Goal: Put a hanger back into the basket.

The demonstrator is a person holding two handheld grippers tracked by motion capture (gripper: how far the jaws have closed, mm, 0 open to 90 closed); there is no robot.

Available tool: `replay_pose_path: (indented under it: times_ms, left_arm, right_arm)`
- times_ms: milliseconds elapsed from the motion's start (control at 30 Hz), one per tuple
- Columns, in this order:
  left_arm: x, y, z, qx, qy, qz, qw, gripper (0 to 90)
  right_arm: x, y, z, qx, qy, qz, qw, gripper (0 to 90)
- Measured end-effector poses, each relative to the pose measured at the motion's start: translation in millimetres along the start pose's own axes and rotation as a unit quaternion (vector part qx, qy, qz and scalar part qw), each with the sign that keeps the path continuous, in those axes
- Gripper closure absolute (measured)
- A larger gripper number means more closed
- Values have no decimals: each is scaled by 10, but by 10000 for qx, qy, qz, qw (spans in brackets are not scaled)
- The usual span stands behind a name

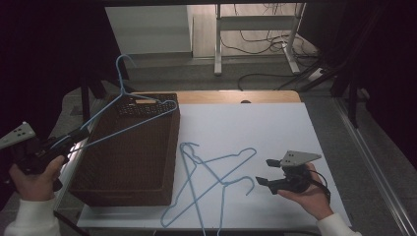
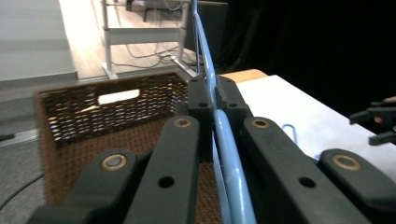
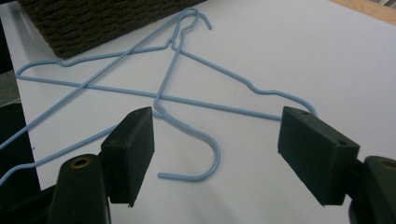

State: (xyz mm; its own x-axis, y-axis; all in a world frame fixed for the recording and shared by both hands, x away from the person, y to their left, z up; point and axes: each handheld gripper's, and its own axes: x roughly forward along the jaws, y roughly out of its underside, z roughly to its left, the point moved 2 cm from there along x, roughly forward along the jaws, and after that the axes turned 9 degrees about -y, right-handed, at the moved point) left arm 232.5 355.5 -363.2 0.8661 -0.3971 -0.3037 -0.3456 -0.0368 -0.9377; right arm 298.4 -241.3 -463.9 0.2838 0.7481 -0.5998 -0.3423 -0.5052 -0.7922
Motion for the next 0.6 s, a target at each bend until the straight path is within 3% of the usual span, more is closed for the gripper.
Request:
replay_pose_path:
  times_ms: [100, 300, 467, 600]
  left_arm:
    - [-10, 22, 78, -90, -146, -55, 9998, 877]
    - [110, 120, 136, -191, -133, 113, 9997, 878]
    - [331, 231, 149, -238, -116, 473, 9985, 877]
    - [522, 353, 163, -243, -134, 913, 9954, 877]
  right_arm:
    - [19, 11, 0, -4, -11, 42, 10000, 272]
    - [62, 31, 12, -34, -53, 156, 9999, 271]
    - [87, 40, 23, -66, -56, 237, 9997, 271]
    - [94, 43, 25, -96, -61, 268, 9996, 271]
